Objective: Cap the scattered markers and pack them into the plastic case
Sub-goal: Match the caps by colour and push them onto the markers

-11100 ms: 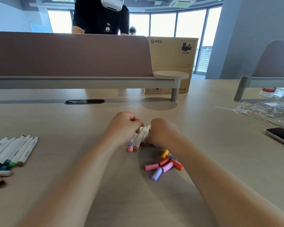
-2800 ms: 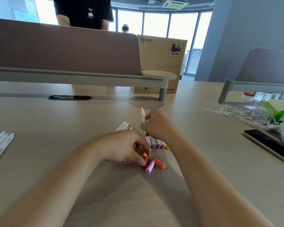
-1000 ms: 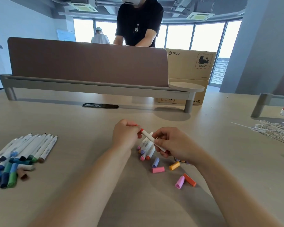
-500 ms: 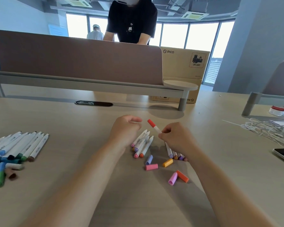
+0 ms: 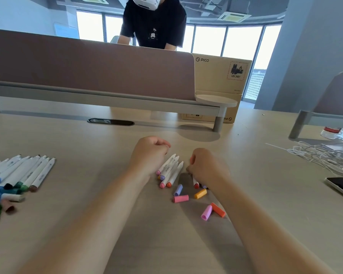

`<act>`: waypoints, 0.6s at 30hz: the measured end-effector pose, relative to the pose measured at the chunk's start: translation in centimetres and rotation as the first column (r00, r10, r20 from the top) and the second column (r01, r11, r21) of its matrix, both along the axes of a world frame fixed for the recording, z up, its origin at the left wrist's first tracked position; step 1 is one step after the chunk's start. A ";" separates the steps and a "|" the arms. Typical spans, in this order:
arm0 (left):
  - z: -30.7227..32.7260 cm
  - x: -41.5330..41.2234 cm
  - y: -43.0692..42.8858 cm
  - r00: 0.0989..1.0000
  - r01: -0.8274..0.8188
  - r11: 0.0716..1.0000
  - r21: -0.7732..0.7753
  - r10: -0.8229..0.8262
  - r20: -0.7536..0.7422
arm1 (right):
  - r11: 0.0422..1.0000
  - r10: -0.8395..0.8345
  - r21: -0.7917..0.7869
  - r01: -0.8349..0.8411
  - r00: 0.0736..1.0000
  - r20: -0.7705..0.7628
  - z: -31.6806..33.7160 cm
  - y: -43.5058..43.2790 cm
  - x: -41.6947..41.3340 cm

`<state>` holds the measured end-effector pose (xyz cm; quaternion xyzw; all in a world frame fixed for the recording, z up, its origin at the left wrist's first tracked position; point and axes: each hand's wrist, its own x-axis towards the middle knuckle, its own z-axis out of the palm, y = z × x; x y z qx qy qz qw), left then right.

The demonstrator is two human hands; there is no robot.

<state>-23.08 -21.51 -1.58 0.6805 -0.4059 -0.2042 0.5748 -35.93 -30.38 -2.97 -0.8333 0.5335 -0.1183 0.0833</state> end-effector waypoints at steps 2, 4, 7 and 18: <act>0.1 0.0 -0.1 1.000 -0.001 1.000 0.002 0.001 -0.004 | 0.993 0.113 -0.048 -0.110 0.992 0.053 0.1 0.6 0.3; 0.3 0.0 -0.1 1.000 0.003 1.000 -0.002 -0.003 -0.011 | 0.973 0.230 -0.041 -0.227 0.971 0.071 0.4 1.5 0.6; 0.4 0.0 0.0 1.000 0.001 1.000 0.001 -0.001 -0.004 | 0.956 0.293 -0.014 -0.293 0.956 -0.004 0.8 2.2 0.9; 0.3 -0.3 0.1 1.000 -0.007 1.000 0.008 0.007 0.007 | 0.970 0.236 -0.032 -0.243 0.962 -0.140 0.5 2.4 1.2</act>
